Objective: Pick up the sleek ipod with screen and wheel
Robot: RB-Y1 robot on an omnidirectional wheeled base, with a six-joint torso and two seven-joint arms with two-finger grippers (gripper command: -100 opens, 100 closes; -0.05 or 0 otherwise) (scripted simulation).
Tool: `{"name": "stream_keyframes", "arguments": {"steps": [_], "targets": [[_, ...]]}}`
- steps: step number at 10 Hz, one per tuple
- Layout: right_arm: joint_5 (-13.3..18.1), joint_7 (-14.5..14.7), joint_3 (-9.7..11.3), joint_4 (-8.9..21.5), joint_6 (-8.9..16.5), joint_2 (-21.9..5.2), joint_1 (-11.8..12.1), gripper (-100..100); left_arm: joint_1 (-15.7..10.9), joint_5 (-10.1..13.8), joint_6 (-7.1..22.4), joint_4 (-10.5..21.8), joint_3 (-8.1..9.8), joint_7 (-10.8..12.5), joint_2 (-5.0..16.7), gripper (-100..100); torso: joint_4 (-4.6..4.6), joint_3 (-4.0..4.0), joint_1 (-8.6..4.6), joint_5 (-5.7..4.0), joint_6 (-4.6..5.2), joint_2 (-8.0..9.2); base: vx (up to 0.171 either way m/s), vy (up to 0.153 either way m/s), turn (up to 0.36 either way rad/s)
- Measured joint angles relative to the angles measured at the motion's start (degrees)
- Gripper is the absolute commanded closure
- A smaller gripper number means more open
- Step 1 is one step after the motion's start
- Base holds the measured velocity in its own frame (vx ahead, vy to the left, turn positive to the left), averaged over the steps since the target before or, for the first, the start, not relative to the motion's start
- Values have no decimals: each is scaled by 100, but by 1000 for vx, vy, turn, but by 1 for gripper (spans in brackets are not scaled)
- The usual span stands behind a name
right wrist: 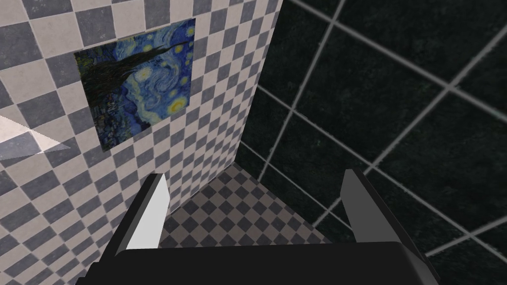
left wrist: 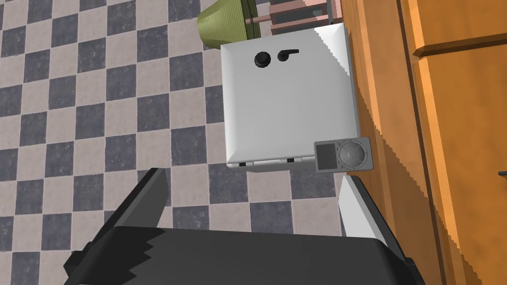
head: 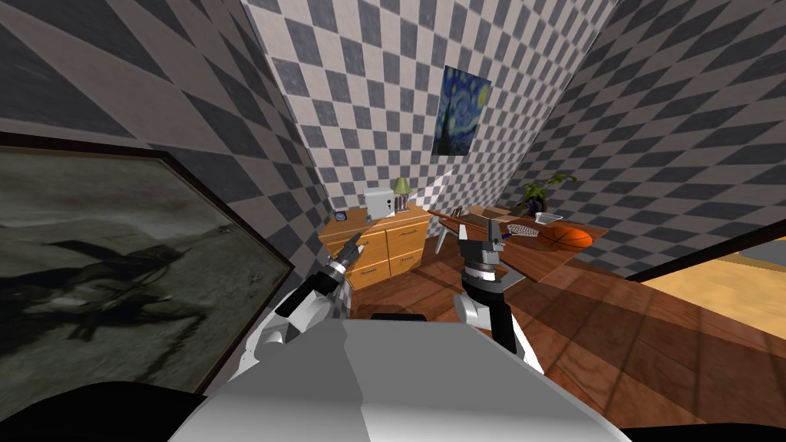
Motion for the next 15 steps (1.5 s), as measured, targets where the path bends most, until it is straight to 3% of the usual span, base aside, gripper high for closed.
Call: {"name": "stream_keyframes", "arguments": {"steps": [3,11,15], "targets": [[0,0,0,0,0,0,0,0,-89,120,511,9,12,-36,309,-100,0,0,1,0,-1,0,14,-19,-54],[0,0,0,0,0,0,0,0,-87,142,574,39,10,-42,361,-100,2,5,10,3,-2,9,4,-1,16],[0,0,0,0,0,0,1,0,-206,322,989,-87,128,-140,692,-100,-7,-17,-15,-3,-2,-30,90,-54,60]]}}
